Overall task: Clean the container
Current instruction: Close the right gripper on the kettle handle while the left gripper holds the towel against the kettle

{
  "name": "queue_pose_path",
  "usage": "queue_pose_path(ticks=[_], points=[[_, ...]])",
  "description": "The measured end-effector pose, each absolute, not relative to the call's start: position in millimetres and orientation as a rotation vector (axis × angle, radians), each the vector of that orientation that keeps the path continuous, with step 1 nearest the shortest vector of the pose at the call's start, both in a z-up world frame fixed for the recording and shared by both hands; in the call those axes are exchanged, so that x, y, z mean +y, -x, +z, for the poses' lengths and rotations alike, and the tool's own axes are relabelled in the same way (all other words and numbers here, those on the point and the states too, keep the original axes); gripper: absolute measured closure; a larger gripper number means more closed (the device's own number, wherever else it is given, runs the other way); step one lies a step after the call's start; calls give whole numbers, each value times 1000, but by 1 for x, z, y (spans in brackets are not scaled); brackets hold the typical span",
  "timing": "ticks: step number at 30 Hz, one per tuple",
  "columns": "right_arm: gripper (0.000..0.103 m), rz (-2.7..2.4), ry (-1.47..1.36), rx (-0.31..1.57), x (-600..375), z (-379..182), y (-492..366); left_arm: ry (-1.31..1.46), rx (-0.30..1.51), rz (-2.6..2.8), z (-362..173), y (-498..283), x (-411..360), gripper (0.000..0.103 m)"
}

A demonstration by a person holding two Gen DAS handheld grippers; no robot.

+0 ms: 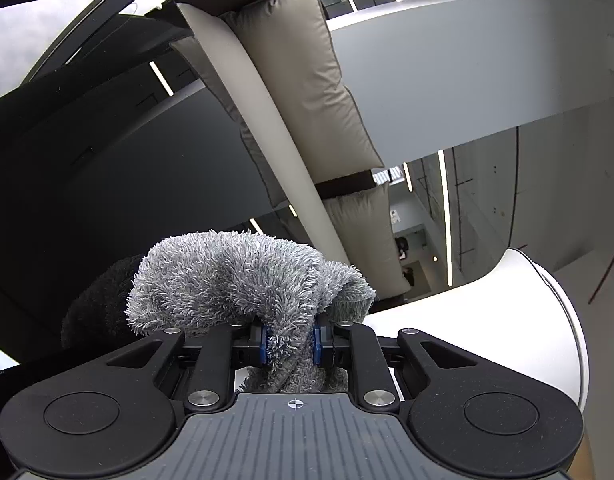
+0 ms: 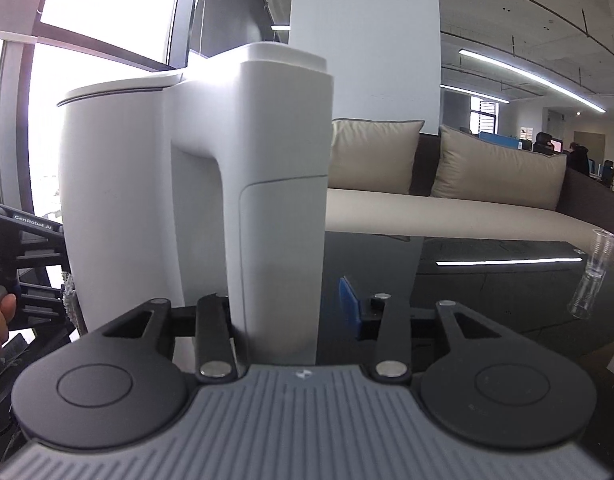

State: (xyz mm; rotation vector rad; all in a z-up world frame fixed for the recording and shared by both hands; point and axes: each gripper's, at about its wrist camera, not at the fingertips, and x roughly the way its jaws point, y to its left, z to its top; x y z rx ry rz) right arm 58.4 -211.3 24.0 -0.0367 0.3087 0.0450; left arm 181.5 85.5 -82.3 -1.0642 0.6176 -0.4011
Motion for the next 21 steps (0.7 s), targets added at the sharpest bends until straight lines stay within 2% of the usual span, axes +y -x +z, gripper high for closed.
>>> queue_pose_path(ticks=[14,21], points=[[52,-214,197,334,-174,31,-55,1039,620,-394,-73,-189,78,87],[51,-223,125,391,-180,34,-51,1040,616,-398,-75,-183,81,87]])
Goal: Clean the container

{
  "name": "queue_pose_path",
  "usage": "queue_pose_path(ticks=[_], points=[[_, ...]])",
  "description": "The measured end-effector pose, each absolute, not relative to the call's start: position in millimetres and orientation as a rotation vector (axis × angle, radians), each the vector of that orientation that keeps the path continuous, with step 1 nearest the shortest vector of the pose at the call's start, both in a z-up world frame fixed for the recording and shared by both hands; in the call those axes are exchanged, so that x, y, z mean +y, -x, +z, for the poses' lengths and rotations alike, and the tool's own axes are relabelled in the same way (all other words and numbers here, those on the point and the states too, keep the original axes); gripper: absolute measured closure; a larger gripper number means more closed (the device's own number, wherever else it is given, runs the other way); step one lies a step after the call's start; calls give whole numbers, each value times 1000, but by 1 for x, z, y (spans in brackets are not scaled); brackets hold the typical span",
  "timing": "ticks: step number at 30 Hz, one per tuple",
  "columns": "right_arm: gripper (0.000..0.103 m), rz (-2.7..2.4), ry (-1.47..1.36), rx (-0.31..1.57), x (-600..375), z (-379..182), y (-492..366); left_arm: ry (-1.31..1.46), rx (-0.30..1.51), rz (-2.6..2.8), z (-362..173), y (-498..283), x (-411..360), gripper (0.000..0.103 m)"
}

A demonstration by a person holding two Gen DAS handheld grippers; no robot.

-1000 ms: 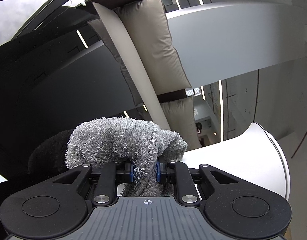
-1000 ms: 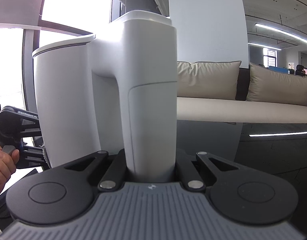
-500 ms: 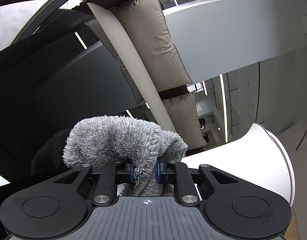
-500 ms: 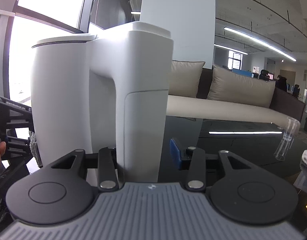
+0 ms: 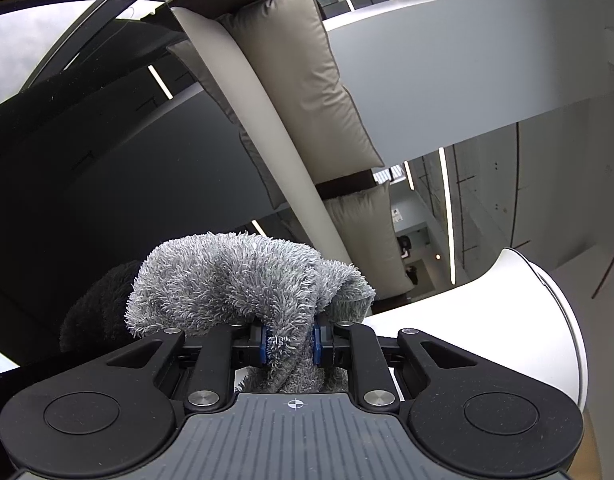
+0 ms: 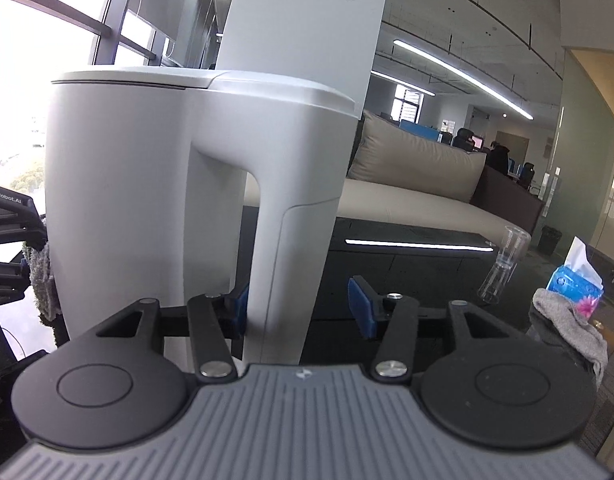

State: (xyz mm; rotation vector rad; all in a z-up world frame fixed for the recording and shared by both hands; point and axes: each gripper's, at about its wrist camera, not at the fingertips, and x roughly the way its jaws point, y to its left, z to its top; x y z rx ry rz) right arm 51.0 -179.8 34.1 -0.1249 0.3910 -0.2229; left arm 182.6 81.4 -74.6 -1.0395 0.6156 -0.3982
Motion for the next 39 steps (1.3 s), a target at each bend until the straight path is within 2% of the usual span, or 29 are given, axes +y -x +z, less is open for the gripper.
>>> queue_pose_path(ticks=[6,10,23,39], points=[[53,-223,104,385,-170,33,-30,1032,612,-408,-73,-179,82,87],[73,-210,117,376,-160,30,-18,1034,611,-414,-72,-177,83,87],[74,-272,212,334,-168,14,-37,1022,622,-446,-70,-182,74,87],[78,-84,73,250,-219,12,-83,1079,548,-518,-60,-182,83,87]])
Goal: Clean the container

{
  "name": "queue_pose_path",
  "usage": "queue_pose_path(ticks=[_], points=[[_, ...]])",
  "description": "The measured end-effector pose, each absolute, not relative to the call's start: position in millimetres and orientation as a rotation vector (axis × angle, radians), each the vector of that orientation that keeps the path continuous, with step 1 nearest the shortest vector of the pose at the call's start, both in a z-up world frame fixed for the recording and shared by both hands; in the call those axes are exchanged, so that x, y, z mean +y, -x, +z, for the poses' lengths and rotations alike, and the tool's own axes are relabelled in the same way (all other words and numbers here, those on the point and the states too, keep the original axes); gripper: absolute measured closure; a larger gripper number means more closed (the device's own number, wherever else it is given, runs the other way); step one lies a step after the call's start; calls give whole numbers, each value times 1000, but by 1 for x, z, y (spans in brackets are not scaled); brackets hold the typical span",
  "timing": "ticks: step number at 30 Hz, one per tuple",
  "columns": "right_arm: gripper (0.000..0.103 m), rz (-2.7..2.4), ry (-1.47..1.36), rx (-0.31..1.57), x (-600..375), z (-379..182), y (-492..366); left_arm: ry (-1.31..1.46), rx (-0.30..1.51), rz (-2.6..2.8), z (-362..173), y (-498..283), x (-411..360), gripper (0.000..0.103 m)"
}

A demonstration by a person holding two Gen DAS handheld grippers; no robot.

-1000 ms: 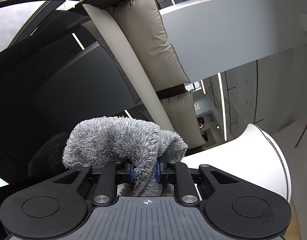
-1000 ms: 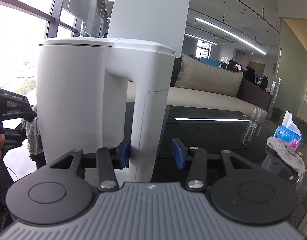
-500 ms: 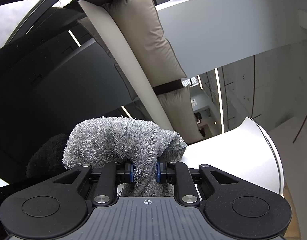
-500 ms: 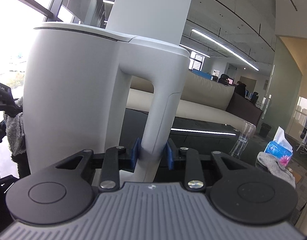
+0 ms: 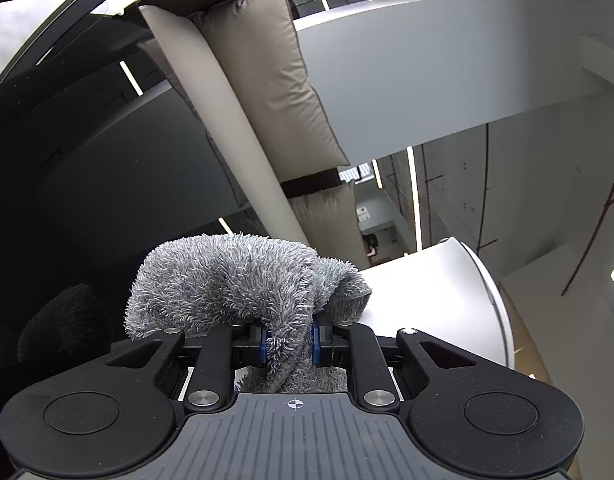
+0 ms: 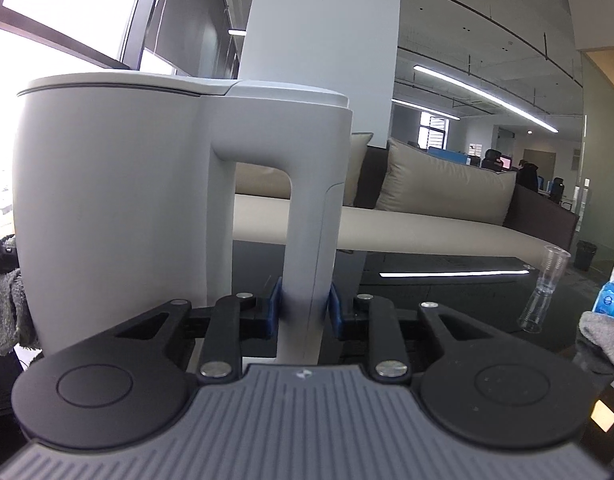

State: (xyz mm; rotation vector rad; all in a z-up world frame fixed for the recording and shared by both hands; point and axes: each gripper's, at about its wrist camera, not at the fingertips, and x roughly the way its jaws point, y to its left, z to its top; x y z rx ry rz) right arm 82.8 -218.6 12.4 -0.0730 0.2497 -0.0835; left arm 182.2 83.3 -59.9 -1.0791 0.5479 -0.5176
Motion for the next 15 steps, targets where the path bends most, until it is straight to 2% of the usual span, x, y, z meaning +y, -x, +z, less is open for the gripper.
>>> queue_pose_path(ticks=[15], points=[[78,38,14,182,-222,17,-100,1110,371,-640,-36,-188,79,87]])
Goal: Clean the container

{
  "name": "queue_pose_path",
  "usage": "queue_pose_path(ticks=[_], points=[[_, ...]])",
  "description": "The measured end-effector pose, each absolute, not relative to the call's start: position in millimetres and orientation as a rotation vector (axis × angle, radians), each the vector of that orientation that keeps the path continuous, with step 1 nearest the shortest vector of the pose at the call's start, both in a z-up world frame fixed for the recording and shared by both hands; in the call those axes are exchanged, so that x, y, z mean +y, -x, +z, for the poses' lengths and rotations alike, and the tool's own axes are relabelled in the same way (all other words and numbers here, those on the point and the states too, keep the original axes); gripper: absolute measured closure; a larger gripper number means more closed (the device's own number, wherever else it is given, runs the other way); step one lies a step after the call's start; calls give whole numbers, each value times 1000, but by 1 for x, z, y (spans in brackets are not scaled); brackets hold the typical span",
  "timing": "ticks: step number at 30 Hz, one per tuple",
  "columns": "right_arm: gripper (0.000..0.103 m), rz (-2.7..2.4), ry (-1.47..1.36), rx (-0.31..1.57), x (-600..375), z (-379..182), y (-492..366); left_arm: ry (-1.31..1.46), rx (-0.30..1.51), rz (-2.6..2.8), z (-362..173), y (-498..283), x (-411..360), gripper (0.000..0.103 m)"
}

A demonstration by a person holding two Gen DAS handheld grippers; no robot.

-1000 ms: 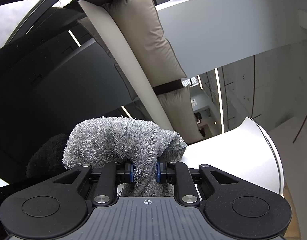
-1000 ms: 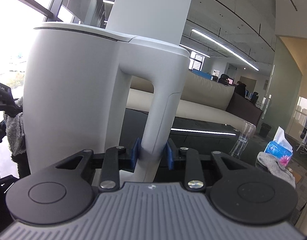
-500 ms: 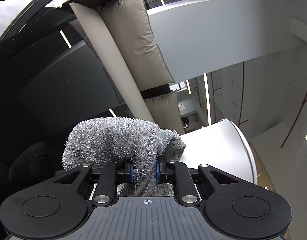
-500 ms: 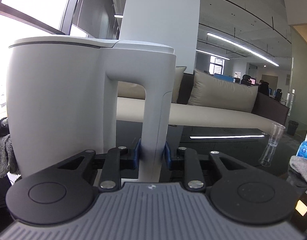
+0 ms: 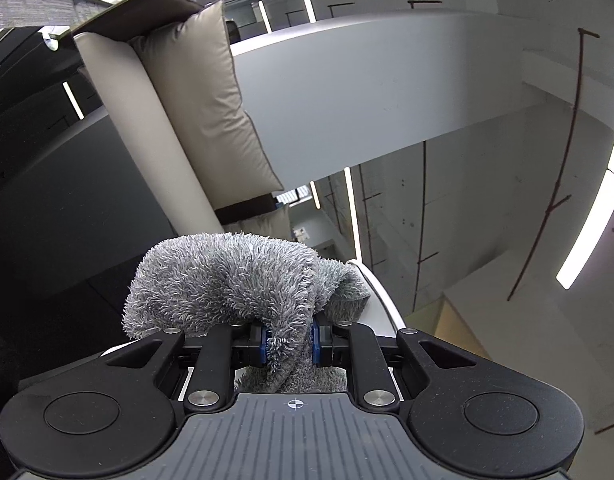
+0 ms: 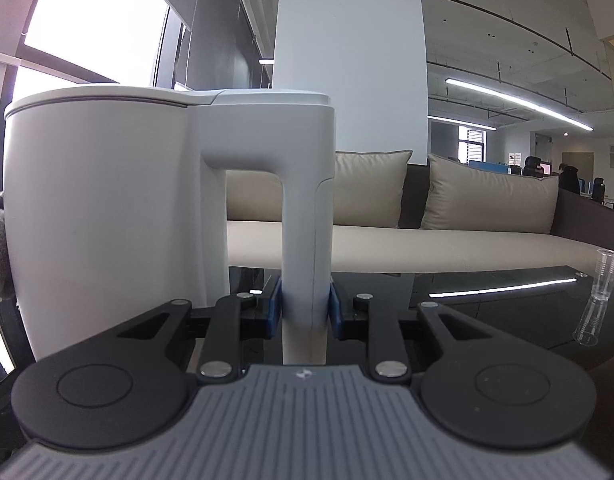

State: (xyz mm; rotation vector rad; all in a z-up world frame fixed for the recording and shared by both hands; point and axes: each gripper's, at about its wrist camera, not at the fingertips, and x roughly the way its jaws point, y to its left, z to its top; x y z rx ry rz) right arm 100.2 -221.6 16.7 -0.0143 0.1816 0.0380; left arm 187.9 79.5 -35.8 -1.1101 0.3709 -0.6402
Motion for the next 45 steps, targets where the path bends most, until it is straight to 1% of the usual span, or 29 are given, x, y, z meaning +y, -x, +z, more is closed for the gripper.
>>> queue_pose_path(ticks=[7,19,29,36,45], points=[[78,57,3,182,-221,24,-105,1136,386,-624,-44,-191,74,85],[78,74,-6,183,-227,23,-105,1203,532,-509,-80,-196,87,85],[78,83,-11,185,-229,24,-101,1246,609,-440,-98,-215,91,85],[78,77,0,191,-228,25,-99,1203,596,-437,-90,-217,93,87],[78,-12,48,211,-211,33,-84,1207,509,-533,-69,-215,96,87]])
